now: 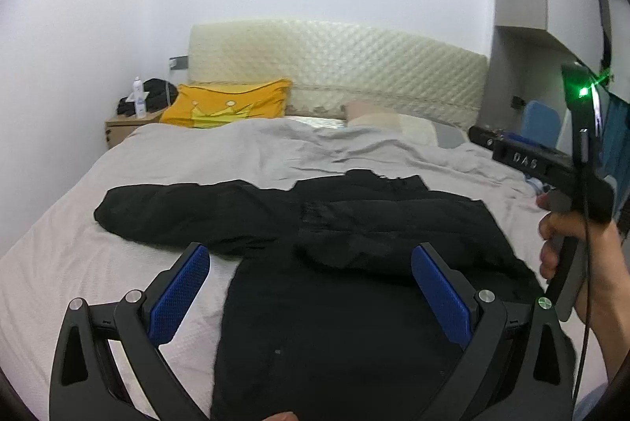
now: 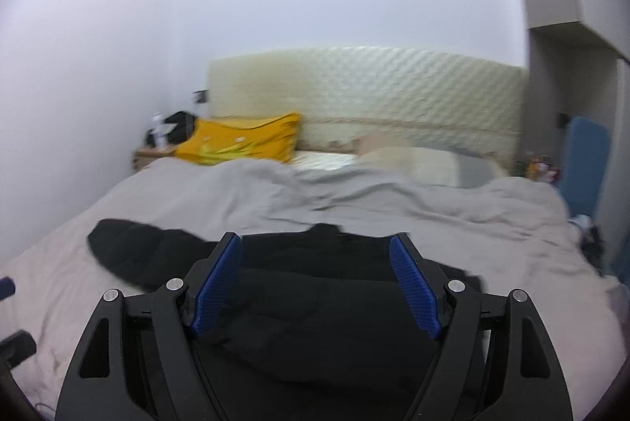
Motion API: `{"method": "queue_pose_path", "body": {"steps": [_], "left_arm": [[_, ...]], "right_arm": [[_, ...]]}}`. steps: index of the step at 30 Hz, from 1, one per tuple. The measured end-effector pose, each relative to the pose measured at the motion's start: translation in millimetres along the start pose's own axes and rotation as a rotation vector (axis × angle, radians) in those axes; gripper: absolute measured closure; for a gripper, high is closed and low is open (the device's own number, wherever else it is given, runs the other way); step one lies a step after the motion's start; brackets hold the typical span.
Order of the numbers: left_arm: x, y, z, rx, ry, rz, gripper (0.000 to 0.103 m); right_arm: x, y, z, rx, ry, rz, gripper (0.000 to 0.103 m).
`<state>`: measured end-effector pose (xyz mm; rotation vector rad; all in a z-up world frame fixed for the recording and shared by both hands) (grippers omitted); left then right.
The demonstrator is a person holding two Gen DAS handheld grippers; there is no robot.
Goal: Fold large clothes
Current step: 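Withdraw the right tool from the folded sleeve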
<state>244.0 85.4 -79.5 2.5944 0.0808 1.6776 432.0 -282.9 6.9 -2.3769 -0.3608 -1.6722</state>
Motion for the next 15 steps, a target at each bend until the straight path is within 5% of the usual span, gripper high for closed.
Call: {"method": "queue_pose_path", "body": {"steps": [6,15], "left_arm": [[10,35,-22,-0.041,0.022,0.032,0.001],[-3,71,-41,-0.124,0.013,0.044,0.001]], "right_arm": [[7,44,-57,-0.060,0.026,0.082,0.026],[-40,74,-120,-0.104,0.018,0.083,0.026]]}}
Point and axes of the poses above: each gripper's, at about its wrist camera, not at the fingertips, and z roughly the way its jaws point, y to its right, x to its top, the point moved 9 cm from there along z, roughly the way its jaws point, and after that the axes turned 6 degrees about y, right-handed, at the moved point
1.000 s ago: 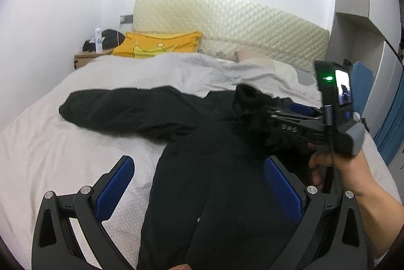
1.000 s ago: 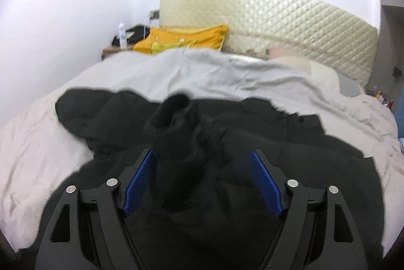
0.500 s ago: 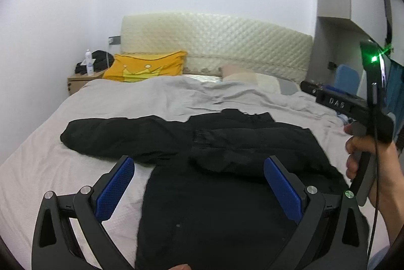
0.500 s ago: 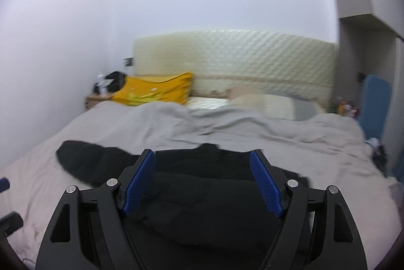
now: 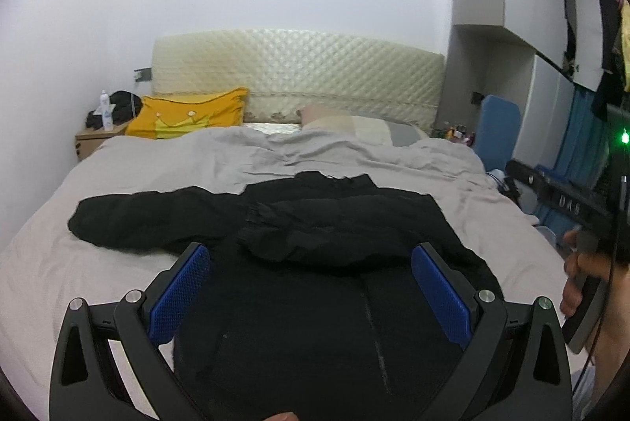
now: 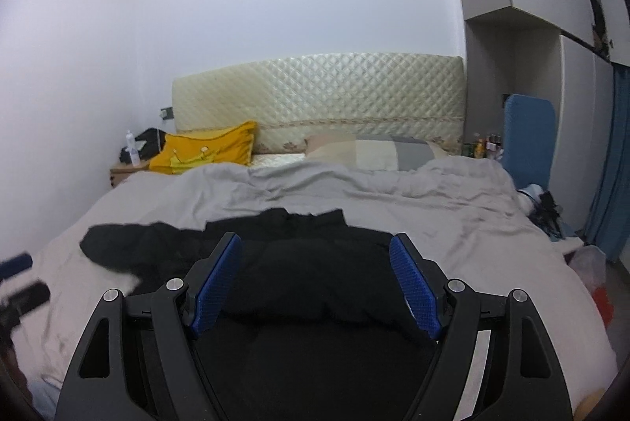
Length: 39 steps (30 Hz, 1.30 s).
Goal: Fold large clothes
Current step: 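Withdraw the right tool from the folded sleeve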
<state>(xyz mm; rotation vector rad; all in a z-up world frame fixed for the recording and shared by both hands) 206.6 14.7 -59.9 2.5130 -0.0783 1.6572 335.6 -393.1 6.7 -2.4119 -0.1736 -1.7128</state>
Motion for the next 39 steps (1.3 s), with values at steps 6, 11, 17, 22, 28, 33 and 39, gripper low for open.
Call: {"method": "queue_pose_path", "body": {"steps": [6,11,17,22,28,33,39], "left_arm": [[-14,19,1,-0.032,-0.003,0.017,0.001],[-35,30,8,-0.063,-0.032,0.020,0.001],[-55,37,16,-0.091,-0.052,0.006,0.001],[-56,35,15,-0.101,-0.042,-0.007,0.001],[-60,29,18,-0.111,-0.041,-0.013,0.001],[-59,19,20,-0.101,-0.037,0.004,0.001],[-46,-12,21,-0.078,-0.013,0.026,0.001]], "right_arm": [[-31,10,-22,0.021,0.007,0.024,0.026],[-42,18,-36,0.026,0.025,0.061,0.025],[-64,30,-54,0.020,0.033,0.099,0.025],[-83,37,-70,-0.015,0.045,0.089,0.018],[-106,35,-83,-0.001,0.023,0.083,0.017],[-118,28,-95,0.000,0.024,0.095,0.010],[-116,27,-106,-0.036,0.076,0.087,0.000]]}}
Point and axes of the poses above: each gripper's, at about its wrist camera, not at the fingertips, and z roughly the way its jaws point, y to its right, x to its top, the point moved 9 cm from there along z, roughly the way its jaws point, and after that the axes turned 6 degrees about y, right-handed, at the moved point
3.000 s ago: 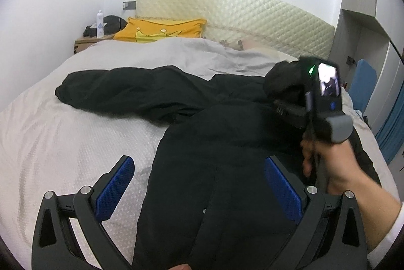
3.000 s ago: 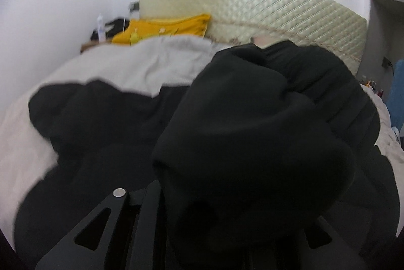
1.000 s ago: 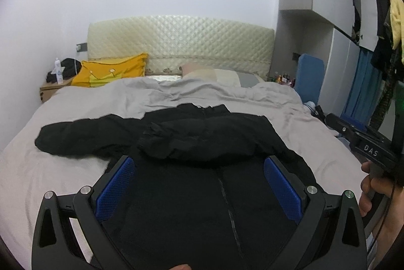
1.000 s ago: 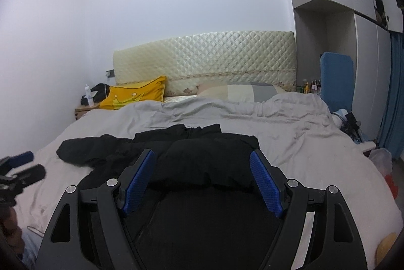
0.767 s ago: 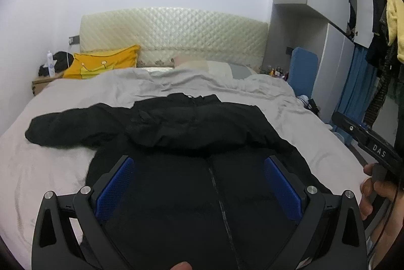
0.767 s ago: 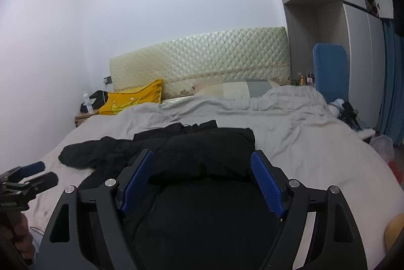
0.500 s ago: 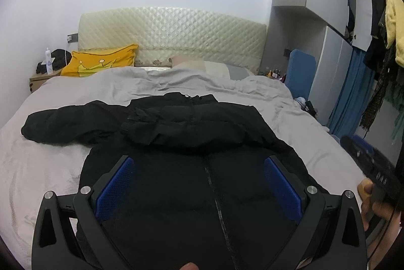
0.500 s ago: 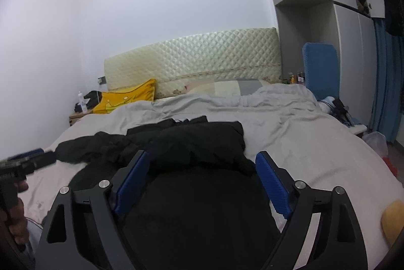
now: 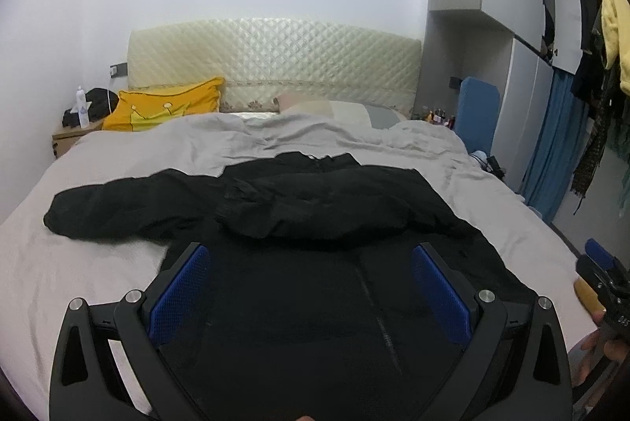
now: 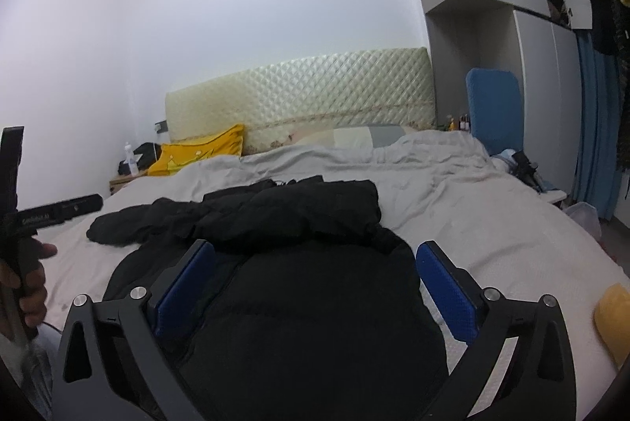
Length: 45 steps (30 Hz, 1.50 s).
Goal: Fold large clothes
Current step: 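Withdraw the right tool from the folded sleeve, then grasp the cuff of the other jacket sleeve with the left tool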
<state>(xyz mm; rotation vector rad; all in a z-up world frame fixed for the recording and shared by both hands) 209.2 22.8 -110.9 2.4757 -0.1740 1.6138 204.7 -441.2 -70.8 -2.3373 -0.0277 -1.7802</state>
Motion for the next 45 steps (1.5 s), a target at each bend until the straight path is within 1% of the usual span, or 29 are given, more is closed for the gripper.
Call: {"method": "queue_pose_path", "body": {"steps": [5,8,12,15,17,19,21,22,24,25,28,30,33,37,39,41,42,45], "left_arm": [[20,-49,5,0.045,-0.002,0.001,0.001],[34,-87,15,0.072,-0.012,0.001,0.001],[49,-148,35,0.114,-0.030,-0.017,0.001],[51,-196,53,0.107,-0.050,-0.101,0.001],[48,-230,65,0.143,-0.063,-0.126,0.001],[38,-270,81,0.168,-0.109,-0.196,0.001],[27,-300,92,0.178,-0.132,-0.255,0.001],[18,-322,96,0.190,-0.144,-0.299,0.001],[2,-354,102,0.208,-0.160,-0.375,0.001],[-6,-368,102,0.218,-0.163,-0.410,0.001],[-34,-420,104,0.219,-0.151,-0.565,0.001],[-49,-447,108,0.232,-0.144,-0.635,0.001],[-75,-491,122,0.261,-0.158,-0.738,0.001],[-94,-537,143,0.247,-0.121,-0.855,0.001],[-102,-555,156,0.259,-0.110,-0.889,0.002],[-108,-572,169,0.329,-0.117,-0.872,0.002],[-109,-583,178,0.343,-0.108,-0.873,0.002],[-113,-606,200,0.343,-0.091,-0.919,0.002]], "right_arm": [[-3,0,-5,-0.012,0.011,0.007,0.000],[-4,0,-5,-0.024,0.013,0.007,0.000],[-3,-1,-4,-0.026,0.017,0.011,0.000],[-5,-3,-5,-0.037,0.021,0.020,0.000],[-5,-2,-3,-0.040,0.017,0.030,0.000],[-6,-2,-1,-0.041,0.009,0.038,0.000],[-8,-3,3,-0.046,-0.006,0.038,0.000],[-9,-3,5,-0.053,-0.013,0.036,0.000],[-11,-4,8,-0.062,-0.022,0.028,0.000],[-12,-6,10,-0.062,-0.027,0.023,0.000],[-15,-10,16,-0.065,-0.040,0.008,0.000],[-17,-13,21,-0.070,-0.051,0.003,0.000],[-22,-13,31,-0.071,-0.077,0.029,0.000],[-27,-9,44,-0.100,-0.110,0.060,0.000],[-28,-7,48,-0.117,-0.115,0.077,0.000],[-27,-5,53,-0.127,-0.122,0.092,0.000],[-26,-4,57,-0.133,-0.127,0.099,0.000],[-23,-1,65,-0.163,-0.129,0.105,0.000]]}}
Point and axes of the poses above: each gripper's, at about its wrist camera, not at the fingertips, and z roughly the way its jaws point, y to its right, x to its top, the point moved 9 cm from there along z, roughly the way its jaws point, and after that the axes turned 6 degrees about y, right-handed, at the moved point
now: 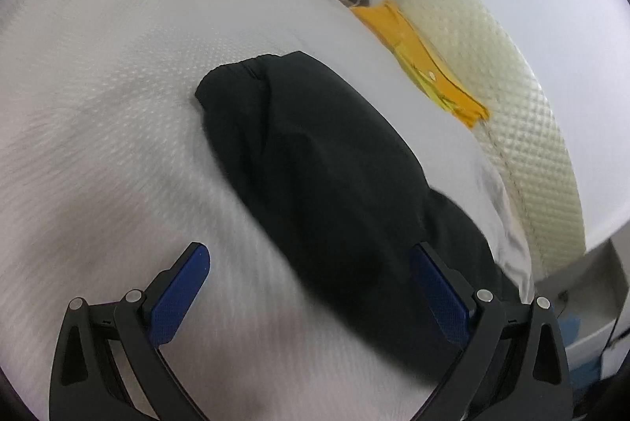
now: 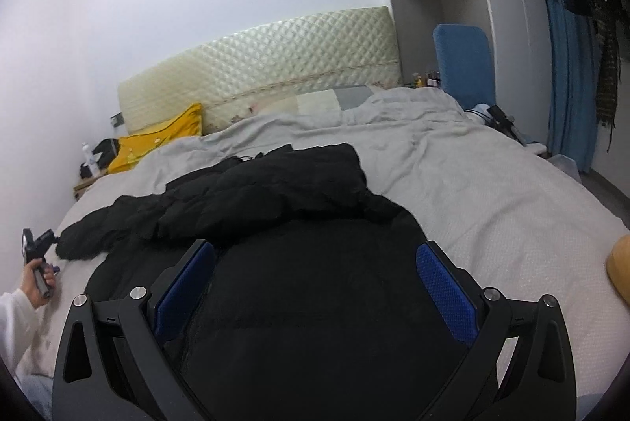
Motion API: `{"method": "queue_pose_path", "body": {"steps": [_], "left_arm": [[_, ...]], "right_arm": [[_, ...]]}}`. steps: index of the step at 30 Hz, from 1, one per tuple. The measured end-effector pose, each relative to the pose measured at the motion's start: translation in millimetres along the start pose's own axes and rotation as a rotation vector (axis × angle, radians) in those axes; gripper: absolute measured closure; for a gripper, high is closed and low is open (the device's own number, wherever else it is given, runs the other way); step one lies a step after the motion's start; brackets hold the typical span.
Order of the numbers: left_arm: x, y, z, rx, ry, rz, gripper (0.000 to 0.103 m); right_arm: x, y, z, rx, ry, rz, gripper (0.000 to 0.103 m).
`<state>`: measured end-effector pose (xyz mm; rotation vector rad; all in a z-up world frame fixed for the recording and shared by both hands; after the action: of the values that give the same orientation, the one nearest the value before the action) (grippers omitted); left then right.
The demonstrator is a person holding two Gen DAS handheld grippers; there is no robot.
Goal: Fold large clothes
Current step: 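Grasp the cuff of the other jacket sleeve with the left tool, then lift the grasped sleeve up off the bed with the left tool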
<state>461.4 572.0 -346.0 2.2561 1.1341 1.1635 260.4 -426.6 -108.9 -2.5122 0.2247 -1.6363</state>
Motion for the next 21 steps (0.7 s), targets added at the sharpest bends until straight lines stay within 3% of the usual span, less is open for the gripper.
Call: {"method": "queue_pose_path", "body": {"steps": [6,9,12,15,17,18,21], "left_arm": [[31,-20,43,-0.015,0.068,-0.144,0.002],[44,-20,53,-0.019,0.107,-0.142,0.006],[46,-11,59,-0.039,0.136,-0.138,0.020],[41,-5,63,-0.024,0.115,-0.122,0.030],[39,1,65,0.002,0.078,-0.092,0.053],[38,3,61,0.006,0.075,-0.086,0.056],[45,12,47,-0.001,0.068,-0.073,0.082]], "right_arm": [[-3,-2,19,-0.046,-0.042,-0.015,0.000],[-9,-7,28,-0.042,-0.075,-0.029,0.000],[-14,-9,33,-0.046,-0.091,-0.046,0.000],[-17,-12,36,-0.040,-0.107,-0.054,0.000],[-18,-12,35,-0.030,-0.111,-0.048,0.000],[-17,-11,35,-0.025,-0.110,-0.041,0.000],[-18,-9,35,-0.013,-0.123,-0.022,0.000]]}}
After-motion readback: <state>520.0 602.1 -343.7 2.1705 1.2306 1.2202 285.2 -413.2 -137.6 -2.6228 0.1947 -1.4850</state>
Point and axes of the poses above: each gripper's, at about its wrist camera, not at the fingertips, and z roughly the way its jaws point, y to its right, x to its top, the point moved 9 cm from there along z, roughly the way its jaws point, and after that the axes turned 6 degrees about y, right-handed, at the moved point
